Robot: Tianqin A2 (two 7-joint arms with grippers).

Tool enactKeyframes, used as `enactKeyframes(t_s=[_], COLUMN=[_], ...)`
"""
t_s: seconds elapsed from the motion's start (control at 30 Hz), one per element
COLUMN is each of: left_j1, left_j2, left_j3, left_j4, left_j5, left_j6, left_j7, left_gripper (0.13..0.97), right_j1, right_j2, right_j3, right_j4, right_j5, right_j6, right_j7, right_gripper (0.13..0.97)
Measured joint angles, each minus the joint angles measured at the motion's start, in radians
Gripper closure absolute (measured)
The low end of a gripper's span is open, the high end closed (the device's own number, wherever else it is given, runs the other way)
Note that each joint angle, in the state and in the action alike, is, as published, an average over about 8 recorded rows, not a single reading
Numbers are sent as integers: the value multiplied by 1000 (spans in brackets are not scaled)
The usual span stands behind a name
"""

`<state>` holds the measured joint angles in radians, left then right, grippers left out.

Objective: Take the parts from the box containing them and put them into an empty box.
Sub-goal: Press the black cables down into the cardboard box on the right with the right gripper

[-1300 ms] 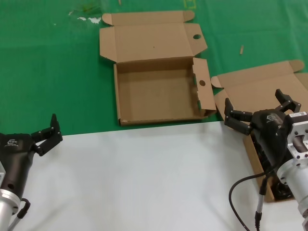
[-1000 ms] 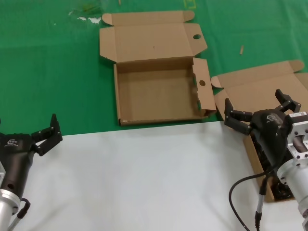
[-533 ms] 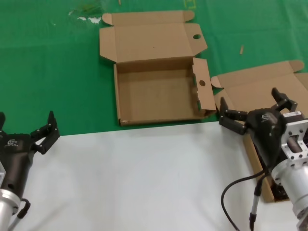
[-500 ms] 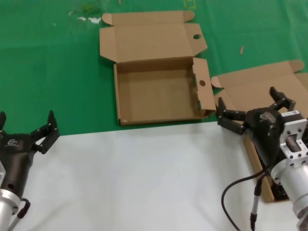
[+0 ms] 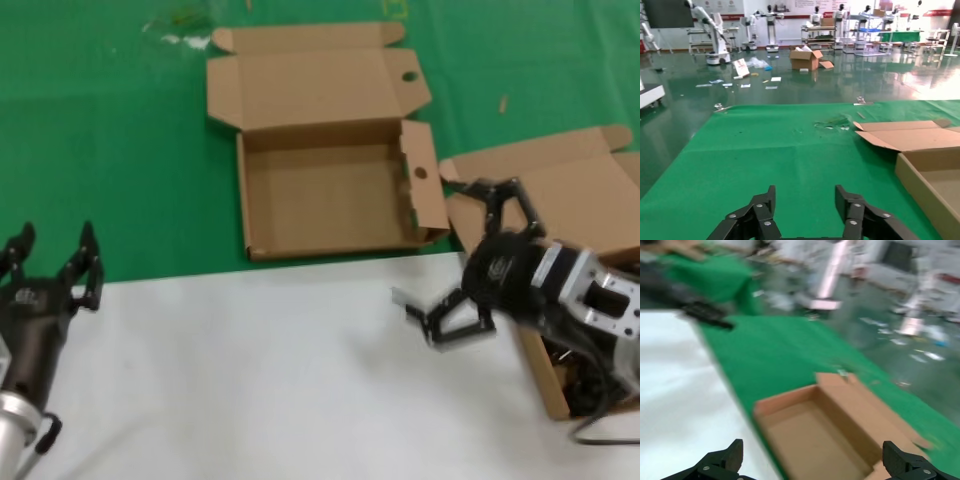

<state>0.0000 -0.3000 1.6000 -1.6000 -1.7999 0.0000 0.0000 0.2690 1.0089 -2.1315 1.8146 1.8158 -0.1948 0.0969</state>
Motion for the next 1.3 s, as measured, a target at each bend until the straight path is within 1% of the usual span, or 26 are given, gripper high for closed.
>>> enactKeyframes(t_s=[0.13, 0.27, 0.3, 0.4, 0.53, 0.57, 0.7, 0.83, 1.0, 1.13, 1.3], left_j1=[0, 0, 0, 0, 0, 0, 0, 0, 0, 0, 0], left_j2=[0, 0, 0, 0, 0, 0, 0, 0, 0, 0, 0], left_j3=[0, 0, 0, 0, 0, 0, 0, 0, 0, 0, 0], left_j4=[0, 0, 0, 0, 0, 0, 0, 0, 0, 0, 0], left_j5=[0, 0, 0, 0, 0, 0, 0, 0, 0, 0, 0], left_j6=[0, 0, 0, 0, 0, 0, 0, 0, 0, 0, 0], left_j7=[0, 0, 0, 0, 0, 0, 0, 0, 0, 0, 0], left_gripper=[683, 683, 703, 762, 841, 841, 887, 933, 945, 957, 957], right_j1=[163, 353, 403, 552, 737, 776, 903, 961, 984, 989, 959], right_j2=[136, 218, 229, 241, 228, 222, 195, 158, 116, 98, 92], right_j3=[-109, -222, -250, -337, -451, -476, -551, -555, -520, -507, -478], right_j4=[46, 66, 64, 45, -3, -16, -67, -119, -176, -207, -231], right_j5=[-167, -305, -329, -370, -383, -384, -392, -425, -482, -512, -536], right_j6=[-172, -359, -409, -557, -746, -789, -964, -1139, -1292, -1344, -1364], right_j7=[154, 259, 272, 277, 240, 227, 170, 106, 37, 2, -24], right_gripper=[129, 129, 129, 129, 129, 129, 129, 129, 129, 141, 169])
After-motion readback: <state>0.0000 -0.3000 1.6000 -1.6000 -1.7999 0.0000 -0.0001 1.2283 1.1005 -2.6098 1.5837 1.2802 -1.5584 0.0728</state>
